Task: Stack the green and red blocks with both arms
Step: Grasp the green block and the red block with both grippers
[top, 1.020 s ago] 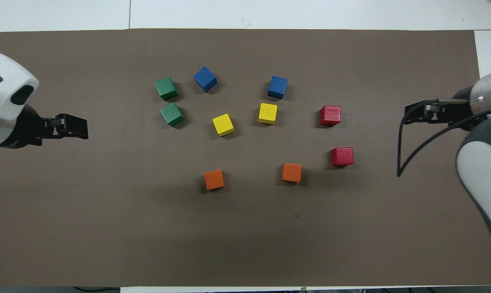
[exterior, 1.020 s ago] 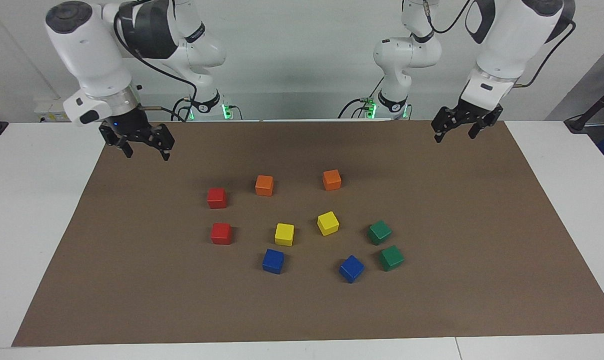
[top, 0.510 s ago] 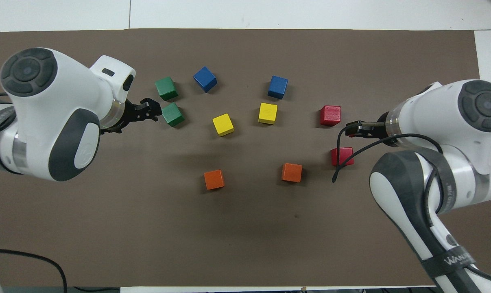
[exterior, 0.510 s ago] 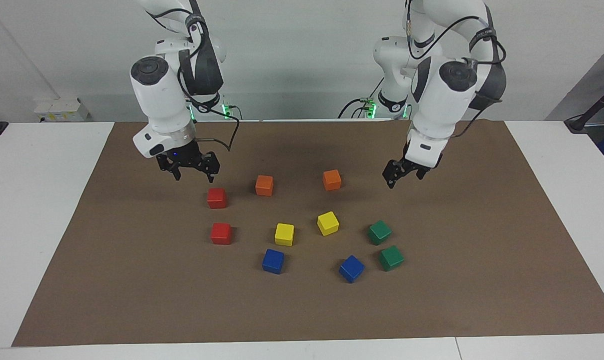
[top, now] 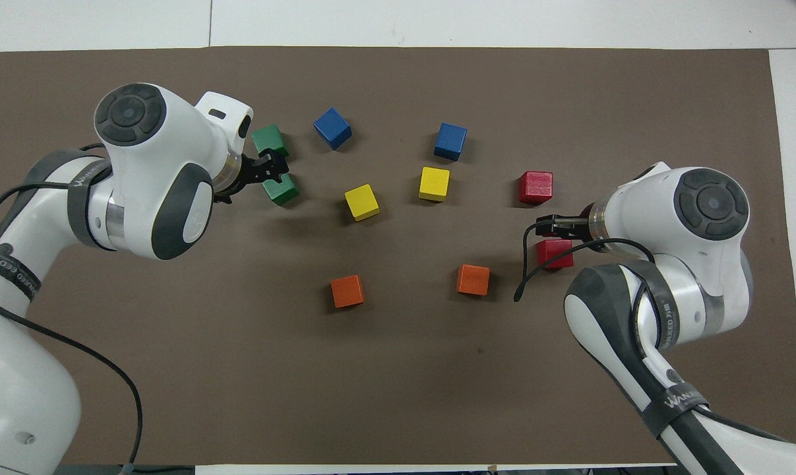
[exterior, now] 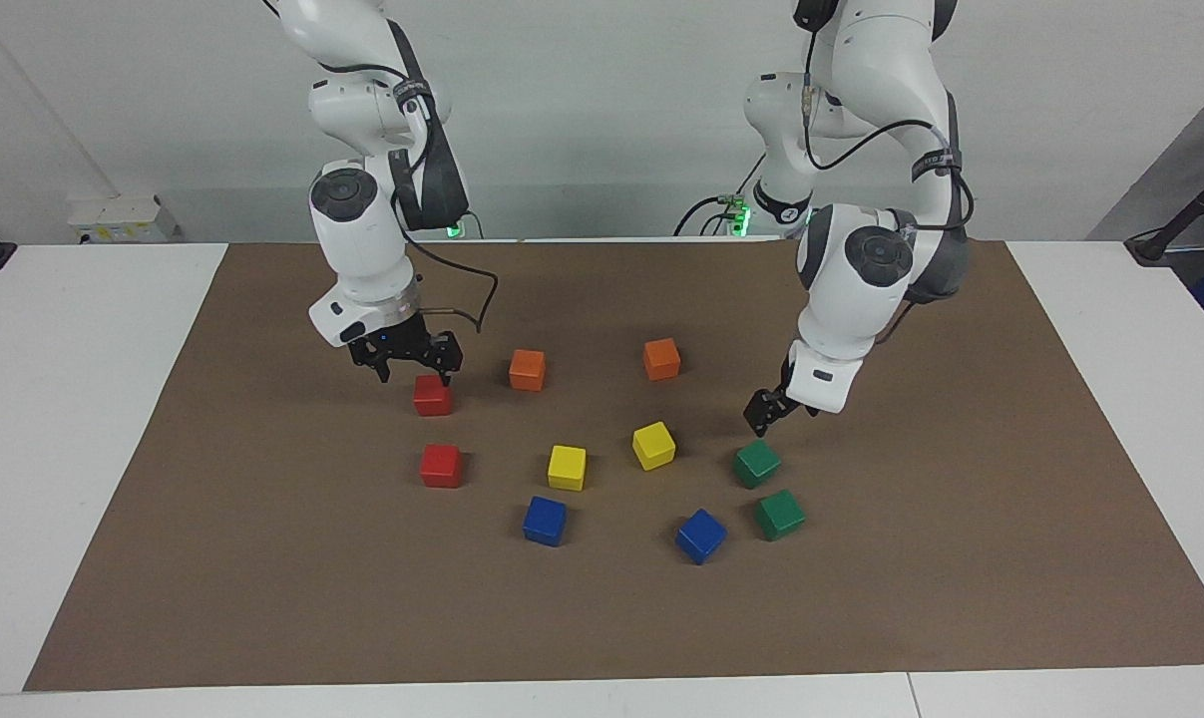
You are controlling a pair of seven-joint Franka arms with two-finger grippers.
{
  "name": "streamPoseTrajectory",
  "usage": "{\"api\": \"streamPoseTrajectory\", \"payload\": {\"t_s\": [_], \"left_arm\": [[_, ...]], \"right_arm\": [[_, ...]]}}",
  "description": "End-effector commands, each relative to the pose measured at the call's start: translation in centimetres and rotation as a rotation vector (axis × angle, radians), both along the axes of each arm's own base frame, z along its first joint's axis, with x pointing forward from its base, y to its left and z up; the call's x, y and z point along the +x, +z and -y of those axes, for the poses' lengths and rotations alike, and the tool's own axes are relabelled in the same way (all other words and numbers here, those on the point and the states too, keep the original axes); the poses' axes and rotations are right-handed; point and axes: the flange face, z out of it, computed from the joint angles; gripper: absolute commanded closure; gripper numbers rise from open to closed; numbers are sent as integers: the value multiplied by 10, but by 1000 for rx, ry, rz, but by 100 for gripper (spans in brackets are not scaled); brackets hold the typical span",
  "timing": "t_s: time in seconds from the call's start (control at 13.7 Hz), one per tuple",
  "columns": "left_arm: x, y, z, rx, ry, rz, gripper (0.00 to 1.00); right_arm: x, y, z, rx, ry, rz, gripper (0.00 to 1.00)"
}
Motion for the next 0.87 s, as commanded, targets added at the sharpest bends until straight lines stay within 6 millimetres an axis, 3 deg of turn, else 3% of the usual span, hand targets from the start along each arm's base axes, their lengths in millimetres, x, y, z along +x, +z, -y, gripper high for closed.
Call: {"api": "streamPoseTrajectory", "payload": {"t_s": [0.0,0.29,0.44,0.8], "left_arm": [[13,-5,6,-22,67,15,0],[19,-32,23,-42,148,17,0],[20,-32,23,-43,170,19,0],[21,-45,21,-23,162,44,0]], "right_arm": [[-9,-20,1,4,-22,5,0],[-13,-38,0,8,-20,17,0],[-12,-47,-10,13,-2,32,0],[-18,-72,-11,16,2,41,0]]}}
